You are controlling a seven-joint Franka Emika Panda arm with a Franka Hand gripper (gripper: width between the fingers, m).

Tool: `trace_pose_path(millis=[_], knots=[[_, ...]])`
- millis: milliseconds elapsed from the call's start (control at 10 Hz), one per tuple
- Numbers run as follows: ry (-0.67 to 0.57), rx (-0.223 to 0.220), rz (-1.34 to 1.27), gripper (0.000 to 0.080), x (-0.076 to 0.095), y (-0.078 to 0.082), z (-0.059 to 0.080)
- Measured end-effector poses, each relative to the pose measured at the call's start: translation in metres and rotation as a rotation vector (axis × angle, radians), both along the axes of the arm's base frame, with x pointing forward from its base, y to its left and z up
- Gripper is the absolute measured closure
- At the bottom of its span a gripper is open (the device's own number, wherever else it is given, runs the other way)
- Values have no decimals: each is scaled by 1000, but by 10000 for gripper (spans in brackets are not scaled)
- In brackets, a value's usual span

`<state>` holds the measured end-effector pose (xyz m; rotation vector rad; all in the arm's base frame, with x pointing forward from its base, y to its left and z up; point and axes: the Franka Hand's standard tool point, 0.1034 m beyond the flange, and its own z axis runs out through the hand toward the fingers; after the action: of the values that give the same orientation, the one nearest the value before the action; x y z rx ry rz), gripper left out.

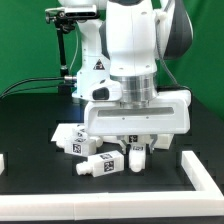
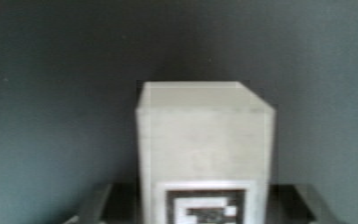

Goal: Assemble one leg

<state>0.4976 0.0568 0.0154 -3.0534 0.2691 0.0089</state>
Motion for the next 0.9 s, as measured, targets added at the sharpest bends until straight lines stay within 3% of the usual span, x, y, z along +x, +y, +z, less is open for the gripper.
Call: trace_pose_path(millis=[200, 300, 500, 600, 700, 900], knots=[[6, 1, 4, 519, -2, -1, 5], [2, -1, 13, 519, -4, -7, 19], [20, 3, 89, 519, -3, -39, 63], [-6, -2, 131, 519, 2, -62, 75], [-13, -4, 148, 519, 2, -77, 73], [-13, -1, 146, 519, 2, -77, 70]])
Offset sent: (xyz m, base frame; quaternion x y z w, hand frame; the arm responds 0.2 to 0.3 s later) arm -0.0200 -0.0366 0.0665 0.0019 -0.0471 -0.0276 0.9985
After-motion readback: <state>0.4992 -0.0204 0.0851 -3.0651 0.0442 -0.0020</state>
